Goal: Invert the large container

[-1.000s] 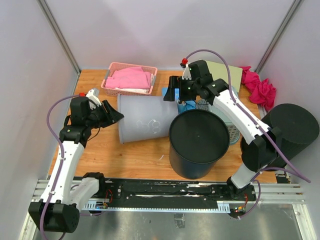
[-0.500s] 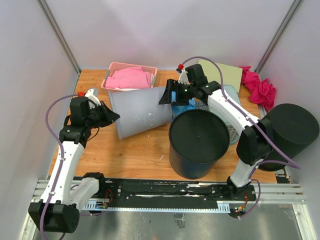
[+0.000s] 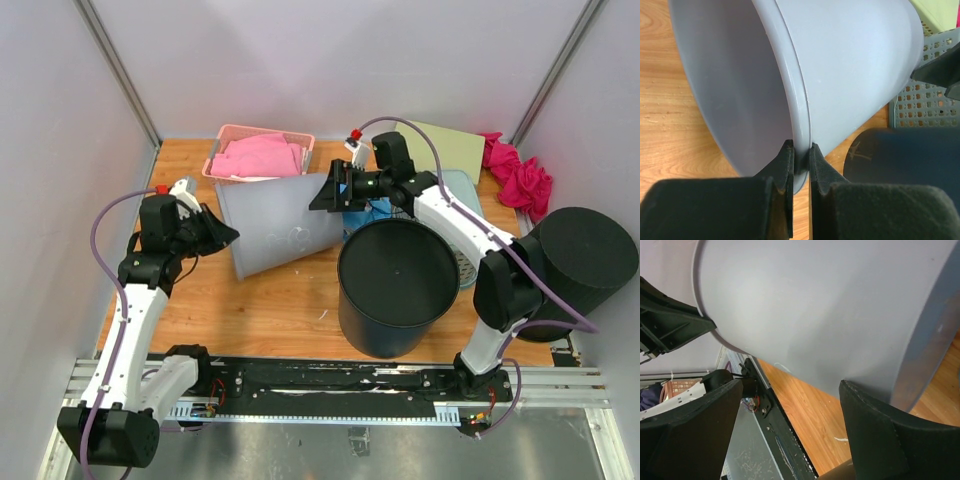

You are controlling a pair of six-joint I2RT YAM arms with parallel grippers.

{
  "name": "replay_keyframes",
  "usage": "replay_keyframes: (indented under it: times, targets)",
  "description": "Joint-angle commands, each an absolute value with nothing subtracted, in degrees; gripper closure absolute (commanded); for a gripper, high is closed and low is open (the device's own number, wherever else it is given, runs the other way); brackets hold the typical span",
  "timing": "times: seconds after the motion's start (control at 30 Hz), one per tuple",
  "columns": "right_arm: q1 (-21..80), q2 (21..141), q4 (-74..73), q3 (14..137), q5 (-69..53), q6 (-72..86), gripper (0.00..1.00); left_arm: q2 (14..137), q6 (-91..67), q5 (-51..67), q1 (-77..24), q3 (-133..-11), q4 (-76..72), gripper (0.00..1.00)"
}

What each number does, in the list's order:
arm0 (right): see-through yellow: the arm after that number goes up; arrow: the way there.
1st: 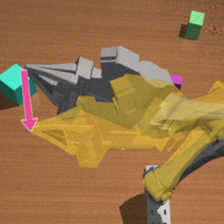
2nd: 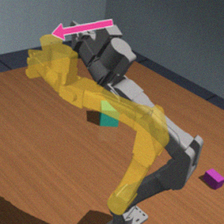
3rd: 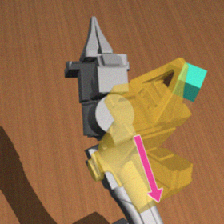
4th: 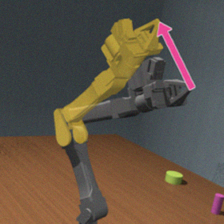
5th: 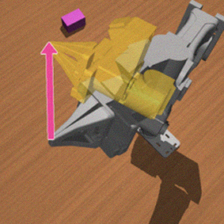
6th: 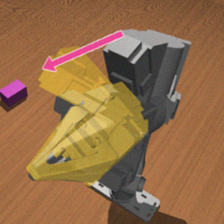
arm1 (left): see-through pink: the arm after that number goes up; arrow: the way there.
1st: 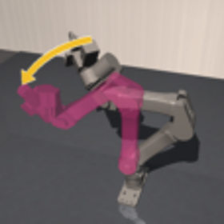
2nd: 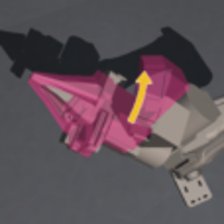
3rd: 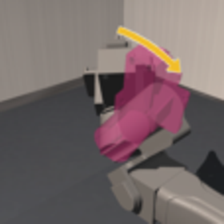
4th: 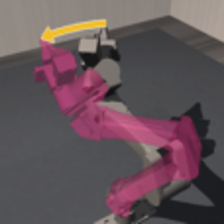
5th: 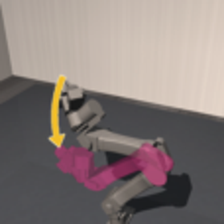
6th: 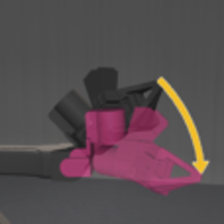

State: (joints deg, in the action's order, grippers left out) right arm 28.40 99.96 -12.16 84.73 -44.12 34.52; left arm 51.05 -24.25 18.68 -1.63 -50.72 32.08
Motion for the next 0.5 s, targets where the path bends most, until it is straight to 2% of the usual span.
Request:
replay_keyframes:
  times: [0.0, 0.27, 0.47]
  targets:
    - [26.2, 95.5, -11.5, 82.8, -38.0, 34.6, 0.19, 50.4, -22.4, 17.3, -1.7, -49.4, 37.1, 1.0]
    - [22.0, 97.9, -15.8, 85.7, -32.2, 32.1, 0.16, 50.1, -22.0, 17.1, -1.7, -49.6, 37.6, 1.0]
    - [22.1, 104.5, -16.7, 89.8, -39.4, 31.6, 0.16, 49.9, -21.8, 18.0, -1.7, -49.7, 37.7, 1.0]
